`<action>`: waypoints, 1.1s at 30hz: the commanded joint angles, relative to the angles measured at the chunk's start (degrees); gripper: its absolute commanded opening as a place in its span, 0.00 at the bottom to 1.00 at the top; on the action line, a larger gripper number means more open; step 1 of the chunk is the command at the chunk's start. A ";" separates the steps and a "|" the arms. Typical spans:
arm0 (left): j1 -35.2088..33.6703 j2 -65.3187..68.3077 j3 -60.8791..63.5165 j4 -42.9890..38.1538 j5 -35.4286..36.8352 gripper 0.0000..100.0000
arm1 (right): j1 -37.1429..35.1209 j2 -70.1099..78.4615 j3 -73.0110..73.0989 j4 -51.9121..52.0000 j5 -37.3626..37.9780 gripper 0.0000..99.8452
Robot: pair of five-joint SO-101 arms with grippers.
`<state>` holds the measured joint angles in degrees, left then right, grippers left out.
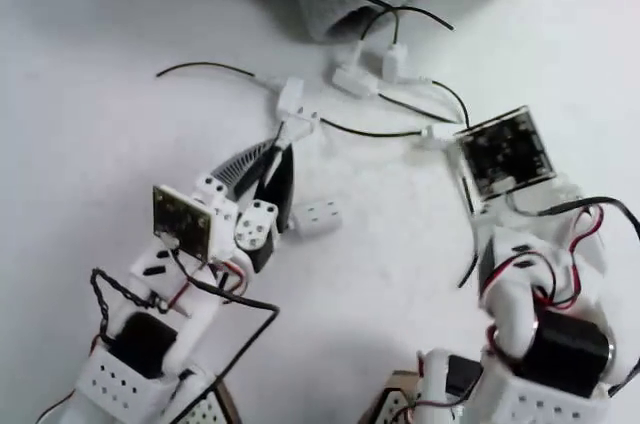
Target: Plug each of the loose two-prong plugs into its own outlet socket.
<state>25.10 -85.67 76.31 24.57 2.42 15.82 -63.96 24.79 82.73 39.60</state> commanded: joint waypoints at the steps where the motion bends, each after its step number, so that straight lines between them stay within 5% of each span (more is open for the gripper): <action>1: 1.54 -0.40 -5.36 4.92 -4.66 0.02 | 8.48 0.13 4.92 0.04 0.00 0.02; 11: 7.43 5.67 -11.25 11.78 -8.18 0.02 | 25.10 0.13 25.76 -7.52 -0.18 0.02; 21: 7.25 44.53 -48.79 30.42 -8.35 0.02 | 33.71 0.13 42.90 -20.35 0.09 0.02; 24: 7.43 53.49 -57.32 37.27 -14.51 0.02 | 37.85 0.13 46.15 -23.78 0.18 0.02; 33: 7.69 67.74 -68.04 51.96 -24.35 0.02 | 52.88 0.13 57.41 -33.36 28.31 0.02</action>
<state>32.22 -19.12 11.69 74.51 -20.79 62.77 -63.25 78.68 54.24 54.99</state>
